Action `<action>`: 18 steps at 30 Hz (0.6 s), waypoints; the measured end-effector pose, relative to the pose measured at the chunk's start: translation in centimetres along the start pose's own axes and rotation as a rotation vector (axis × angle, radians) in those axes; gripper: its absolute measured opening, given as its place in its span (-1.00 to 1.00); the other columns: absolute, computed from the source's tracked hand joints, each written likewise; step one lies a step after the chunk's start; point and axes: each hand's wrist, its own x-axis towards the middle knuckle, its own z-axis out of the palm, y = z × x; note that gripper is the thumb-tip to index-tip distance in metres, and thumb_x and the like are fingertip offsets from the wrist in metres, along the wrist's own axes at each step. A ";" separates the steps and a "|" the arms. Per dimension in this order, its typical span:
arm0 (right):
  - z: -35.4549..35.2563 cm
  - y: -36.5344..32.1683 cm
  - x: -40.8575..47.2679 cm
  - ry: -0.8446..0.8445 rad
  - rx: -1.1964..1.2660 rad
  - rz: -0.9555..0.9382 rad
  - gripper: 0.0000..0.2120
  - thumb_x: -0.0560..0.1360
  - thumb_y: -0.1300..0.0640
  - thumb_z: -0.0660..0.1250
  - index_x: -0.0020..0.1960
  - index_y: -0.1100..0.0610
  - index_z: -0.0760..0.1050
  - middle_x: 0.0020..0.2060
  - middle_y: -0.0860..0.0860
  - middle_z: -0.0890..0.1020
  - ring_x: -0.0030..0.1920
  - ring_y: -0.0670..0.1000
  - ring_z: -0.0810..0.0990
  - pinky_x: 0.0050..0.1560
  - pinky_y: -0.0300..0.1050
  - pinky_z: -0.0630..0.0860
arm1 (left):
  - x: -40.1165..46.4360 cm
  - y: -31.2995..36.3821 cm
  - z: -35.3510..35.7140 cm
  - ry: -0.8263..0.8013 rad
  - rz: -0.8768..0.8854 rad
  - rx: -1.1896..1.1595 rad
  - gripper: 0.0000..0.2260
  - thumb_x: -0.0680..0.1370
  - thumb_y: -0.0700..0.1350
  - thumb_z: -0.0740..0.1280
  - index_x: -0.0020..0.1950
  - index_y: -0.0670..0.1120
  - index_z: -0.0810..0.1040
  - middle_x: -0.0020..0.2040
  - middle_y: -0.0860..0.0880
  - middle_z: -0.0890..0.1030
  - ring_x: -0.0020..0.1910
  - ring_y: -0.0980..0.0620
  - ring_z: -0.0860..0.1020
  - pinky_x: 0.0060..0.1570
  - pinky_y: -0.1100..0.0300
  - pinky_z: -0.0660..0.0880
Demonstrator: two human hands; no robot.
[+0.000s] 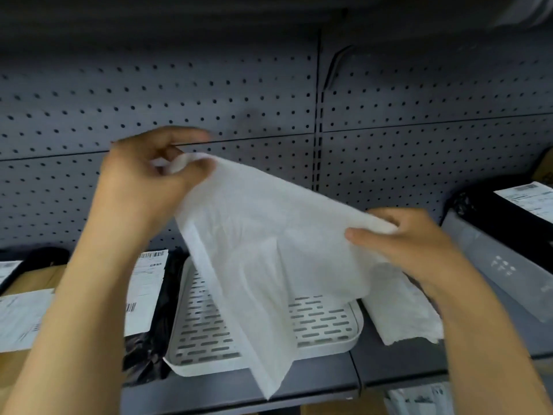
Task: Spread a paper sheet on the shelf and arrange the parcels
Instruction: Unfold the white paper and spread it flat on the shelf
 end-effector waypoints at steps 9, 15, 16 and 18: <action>2.5 1.9 3.3 -0.020 0.304 0.019 -0.82 0.47 0.00 0.47 -0.08 0.10 0.70 -0.09 0.13 0.76 -0.05 0.20 0.73 -0.05 0.11 0.66 | -0.2 -6.0 -0.4 0.134 0.011 0.302 -0.49 0.55 -0.04 0.46 0.47 0.14 0.42 -0.02 -0.02 0.60 -0.13 -0.21 0.65 -0.06 -0.07 0.63; 6.5 5.0 7.2 0.083 -0.087 -0.016 -0.62 0.45 -0.10 0.38 -0.07 0.24 0.60 -0.16 0.24 0.69 -0.15 0.21 0.71 -0.20 -0.02 0.58 | 0.5 -12.3 4.8 -0.026 -0.010 0.615 -0.54 0.56 -0.09 0.44 0.46 0.07 0.47 0.15 -0.22 0.65 -0.07 -0.37 0.65 -0.11 -0.17 0.59; 7.0 5.5 7.8 0.088 -0.157 -0.018 -0.58 0.42 -0.14 0.35 -0.06 0.24 0.59 -0.17 0.23 0.69 -0.14 0.22 0.70 -0.24 -0.04 0.54 | 0.5 -13.3 5.6 -0.061 -0.008 0.658 -0.55 0.57 -0.11 0.42 0.45 0.05 0.49 0.15 -0.23 0.64 -0.07 -0.38 0.64 -0.13 -0.16 0.56; 7.7 6.2 8.5 0.089 -0.266 -0.024 -0.53 0.36 -0.20 0.30 -0.06 0.21 0.57 -0.22 0.17 0.68 -0.18 0.20 0.68 -0.23 0.00 0.58 | 0.4 -15.0 7.0 -0.130 -0.006 0.702 -0.57 0.57 -0.15 0.38 0.44 0.03 0.51 0.15 -0.23 0.63 -0.07 -0.37 0.63 -0.13 -0.14 0.55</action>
